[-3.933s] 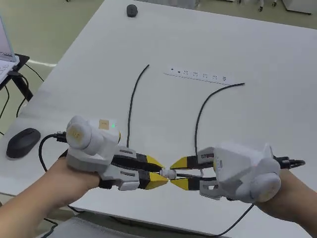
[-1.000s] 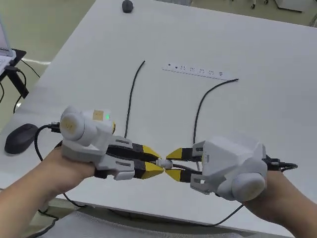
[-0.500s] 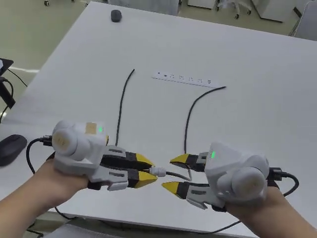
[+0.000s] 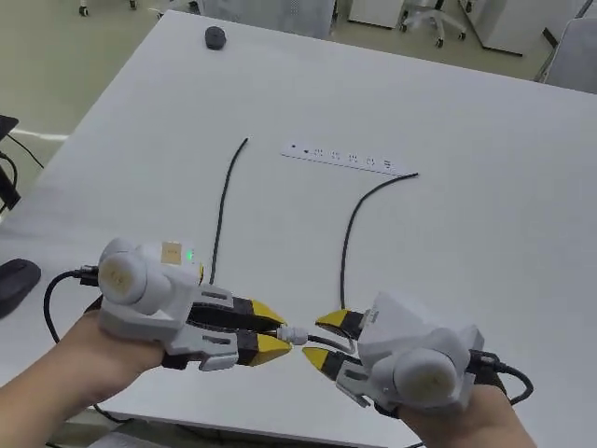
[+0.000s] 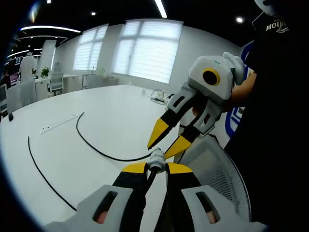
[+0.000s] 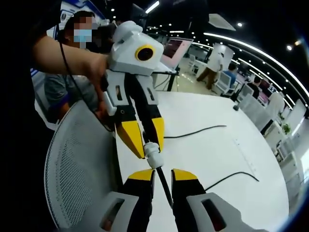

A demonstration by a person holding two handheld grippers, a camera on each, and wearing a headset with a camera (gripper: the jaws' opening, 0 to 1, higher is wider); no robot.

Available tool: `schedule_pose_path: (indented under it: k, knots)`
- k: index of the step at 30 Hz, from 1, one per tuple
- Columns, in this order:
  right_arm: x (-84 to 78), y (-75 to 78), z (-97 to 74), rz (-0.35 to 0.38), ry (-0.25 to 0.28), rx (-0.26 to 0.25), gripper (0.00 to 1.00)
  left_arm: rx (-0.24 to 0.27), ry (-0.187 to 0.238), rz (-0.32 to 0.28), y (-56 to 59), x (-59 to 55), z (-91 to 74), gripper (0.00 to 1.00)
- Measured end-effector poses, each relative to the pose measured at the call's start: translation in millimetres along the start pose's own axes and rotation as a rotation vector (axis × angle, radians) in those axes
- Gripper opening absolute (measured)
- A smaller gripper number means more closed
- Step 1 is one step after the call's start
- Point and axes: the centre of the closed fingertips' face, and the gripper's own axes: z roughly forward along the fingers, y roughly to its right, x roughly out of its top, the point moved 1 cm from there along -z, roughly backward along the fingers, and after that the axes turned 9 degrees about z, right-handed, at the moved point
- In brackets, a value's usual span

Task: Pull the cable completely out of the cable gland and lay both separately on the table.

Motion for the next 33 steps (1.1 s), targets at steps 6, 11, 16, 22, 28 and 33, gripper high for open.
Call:
schedule_pose_path:
  k: [6, 11, 16, 22, 28, 33]
  knots:
    - [-3.1, -1.3, -0.5, -0.041, -0.007, 0.004, 0.01, 0.003, -0.003, 0.000, 0.5, 1.5, 0.3, 0.15]
    - [-8.8, -2.8, 0.8, 0.012, -0.015, 0.002, 0.00, 0.003, -0.017, 0.015, 3.0, -1.4, 3.5, 0.15]
    - [-12.0, -0.3, -0.2, 0.020, -0.006, -0.008, 0.00, 0.006, -0.010, 0.027, 2.9, -2.7, 5.4, 0.15]
    - [-16.8, 3.5, -1.8, 0.079, -0.001, -0.015, 0.00, 0.004, -0.013, 0.023, 2.5, -2.0, 6.8, 0.15]
    - [-25.6, 15.5, -5.0, 0.186, 0.000, -0.055, 0.00, 0.014, -0.003, 0.020, -1.9, 0.5, 5.7, 0.15]
    - [-37.7, 22.4, -5.9, 0.270, -0.015, -0.080, 0.00, 0.024, -0.001, 0.012, -3.2, 0.8, 5.7, 0.15]
